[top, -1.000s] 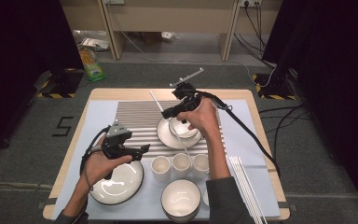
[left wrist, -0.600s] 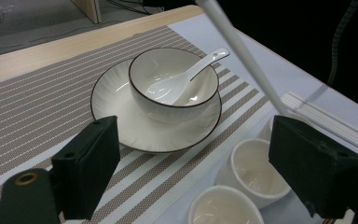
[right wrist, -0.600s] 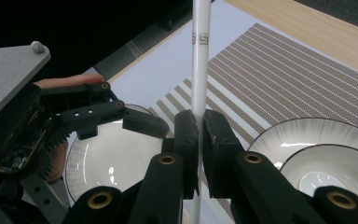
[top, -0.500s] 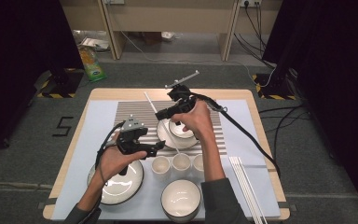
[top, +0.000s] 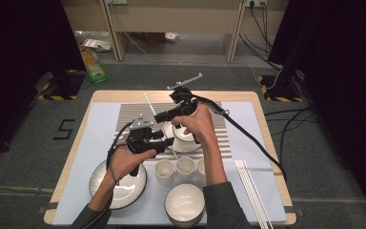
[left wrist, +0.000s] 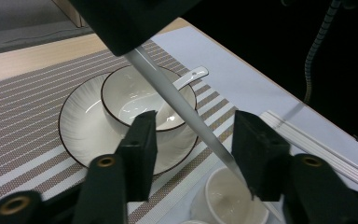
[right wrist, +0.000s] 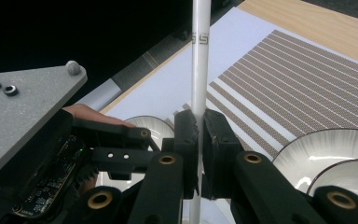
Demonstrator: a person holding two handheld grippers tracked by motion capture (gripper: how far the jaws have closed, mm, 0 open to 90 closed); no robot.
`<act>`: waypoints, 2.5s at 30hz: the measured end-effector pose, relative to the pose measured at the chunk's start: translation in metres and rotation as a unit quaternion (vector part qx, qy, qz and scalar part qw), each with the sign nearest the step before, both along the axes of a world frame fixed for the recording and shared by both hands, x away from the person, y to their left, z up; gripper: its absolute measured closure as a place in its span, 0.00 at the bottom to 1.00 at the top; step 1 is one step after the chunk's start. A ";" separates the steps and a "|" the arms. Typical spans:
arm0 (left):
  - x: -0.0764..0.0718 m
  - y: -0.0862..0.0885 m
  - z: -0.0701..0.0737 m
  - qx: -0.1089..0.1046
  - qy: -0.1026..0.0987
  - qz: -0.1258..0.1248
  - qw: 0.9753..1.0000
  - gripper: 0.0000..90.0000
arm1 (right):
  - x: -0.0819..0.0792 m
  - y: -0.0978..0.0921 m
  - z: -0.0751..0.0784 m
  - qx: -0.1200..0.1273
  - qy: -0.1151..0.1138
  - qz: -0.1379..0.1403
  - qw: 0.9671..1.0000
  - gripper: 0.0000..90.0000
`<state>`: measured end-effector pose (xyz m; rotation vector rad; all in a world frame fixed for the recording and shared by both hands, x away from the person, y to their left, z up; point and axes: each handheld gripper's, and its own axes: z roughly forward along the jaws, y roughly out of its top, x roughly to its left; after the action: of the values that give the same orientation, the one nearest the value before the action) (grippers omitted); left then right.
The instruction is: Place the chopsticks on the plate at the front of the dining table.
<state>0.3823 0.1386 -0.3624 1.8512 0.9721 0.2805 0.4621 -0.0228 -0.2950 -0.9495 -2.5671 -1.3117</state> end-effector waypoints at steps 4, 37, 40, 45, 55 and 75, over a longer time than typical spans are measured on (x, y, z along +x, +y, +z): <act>0.001 0.000 0.002 -0.015 0.007 -0.005 1.000 0.76 | -0.001 -0.002 0.002 0.005 0.000 -0.001 1.000 0.94; 0.035 0.044 0.009 0.017 0.072 0.041 0.996 0.94 | -0.005 -0.065 0.001 -0.003 -0.023 -0.064 0.998 0.75; 0.039 0.045 0.004 0.025 0.078 0.048 0.995 0.95 | -0.009 -0.087 -0.005 -0.034 -0.027 -0.085 0.995 0.72; 0.046 0.045 -0.002 0.034 0.088 0.054 0.994 0.94 | -0.017 -0.123 -0.016 -0.104 -0.035 -0.116 0.987 0.70; 0.062 0.038 -0.014 0.050 0.109 0.062 0.991 0.94 | -0.032 -0.188 -0.057 -0.185 -0.010 -0.164 0.969 0.69; 0.074 0.032 -0.032 0.063 0.136 0.068 0.986 0.94 | -0.039 -0.240 -0.117 -0.242 0.042 -0.228 0.942 0.65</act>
<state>0.4566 0.1708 -0.3948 1.9752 1.2969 0.1769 0.4227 -0.2623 -0.4119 -1.7242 -2.7555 -0.6705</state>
